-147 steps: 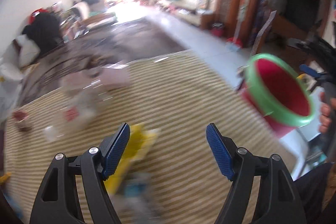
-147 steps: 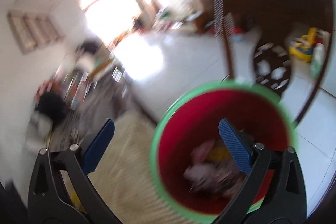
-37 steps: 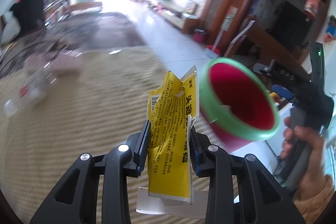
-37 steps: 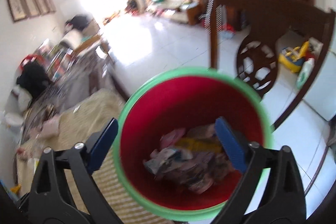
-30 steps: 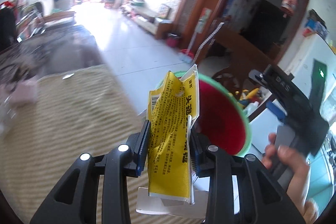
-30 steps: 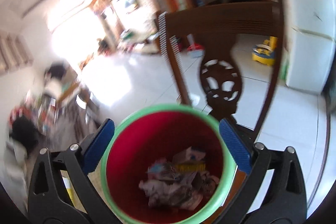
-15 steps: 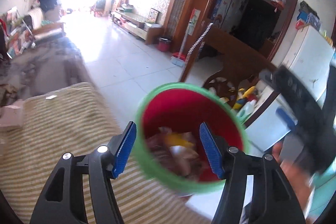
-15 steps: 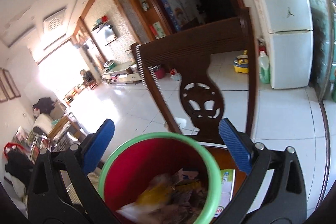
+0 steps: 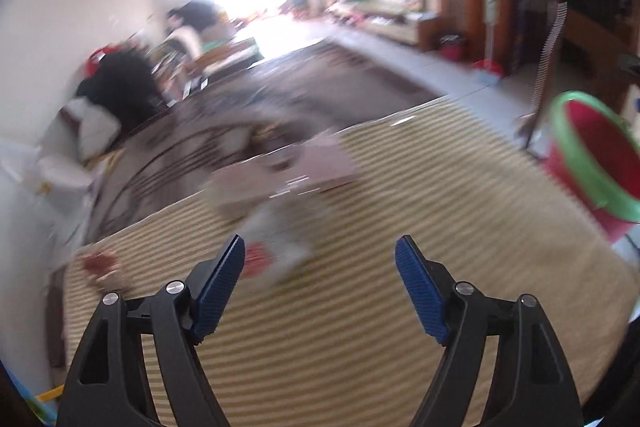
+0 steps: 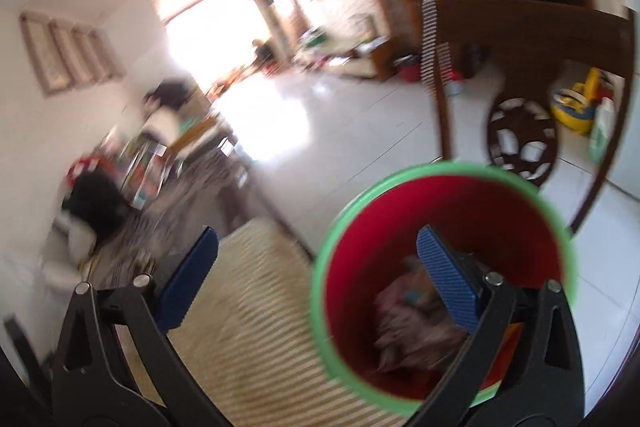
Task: Collect trash
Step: 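Grasp the clear plastic bottle with the left gripper while the right gripper reaches for the pink carton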
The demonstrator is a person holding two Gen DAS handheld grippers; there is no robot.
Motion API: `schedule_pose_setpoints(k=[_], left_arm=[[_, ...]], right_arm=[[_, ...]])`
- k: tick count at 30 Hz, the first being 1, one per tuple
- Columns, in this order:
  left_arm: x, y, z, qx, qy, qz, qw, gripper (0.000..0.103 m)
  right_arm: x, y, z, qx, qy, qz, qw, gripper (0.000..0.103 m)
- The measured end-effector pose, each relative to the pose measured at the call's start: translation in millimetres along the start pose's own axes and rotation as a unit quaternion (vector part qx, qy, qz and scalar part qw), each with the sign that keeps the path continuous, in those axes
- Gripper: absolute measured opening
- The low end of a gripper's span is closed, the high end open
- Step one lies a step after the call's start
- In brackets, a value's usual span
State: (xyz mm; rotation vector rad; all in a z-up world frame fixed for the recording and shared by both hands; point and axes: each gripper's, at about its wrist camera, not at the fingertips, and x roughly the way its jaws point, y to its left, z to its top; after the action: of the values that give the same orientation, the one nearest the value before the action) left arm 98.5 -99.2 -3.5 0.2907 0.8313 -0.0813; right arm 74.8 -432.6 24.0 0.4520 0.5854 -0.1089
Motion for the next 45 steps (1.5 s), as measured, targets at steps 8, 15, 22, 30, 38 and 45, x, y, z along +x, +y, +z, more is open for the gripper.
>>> schedule_pose_setpoints(k=[8,15,22,30,38,45], left_arm=[[58.8,23.0,13.3,0.115,0.095,0.030,0.9883,0.075],[94.2,23.0,21.7,0.086,0.127,0.001,0.9881,0.069],[40.6,47.1,-4.8,-0.025,0.050,-0.023,0.9982,0.067],[-50.5,82.3,-95.9,-0.201,-0.049,-0.055,0.9768,0.065],[-42.9,128.7,-120.8,-0.313,-0.070,-0.109,0.9410,0.061],[-27.3,172.7,-140.6,-0.427,-0.068,-0.145,0.8900,0.061]], right_arm=[[20.7,39.8,-12.1,-0.037,0.032,0.019,0.999,0.098],[32.2,47.1,-15.7,-0.040,0.044,0.017,0.998,0.098],[48.9,87.3,-28.5,-0.086,0.073,0.034,0.993,0.098],[64.0,161.5,-66.2,-0.197,0.120,0.060,0.971,0.098],[71.7,221.2,-119.2,-0.323,0.139,0.074,0.933,0.098],[111.1,282.5,-136.7,-0.469,0.108,0.044,0.876,0.098]])
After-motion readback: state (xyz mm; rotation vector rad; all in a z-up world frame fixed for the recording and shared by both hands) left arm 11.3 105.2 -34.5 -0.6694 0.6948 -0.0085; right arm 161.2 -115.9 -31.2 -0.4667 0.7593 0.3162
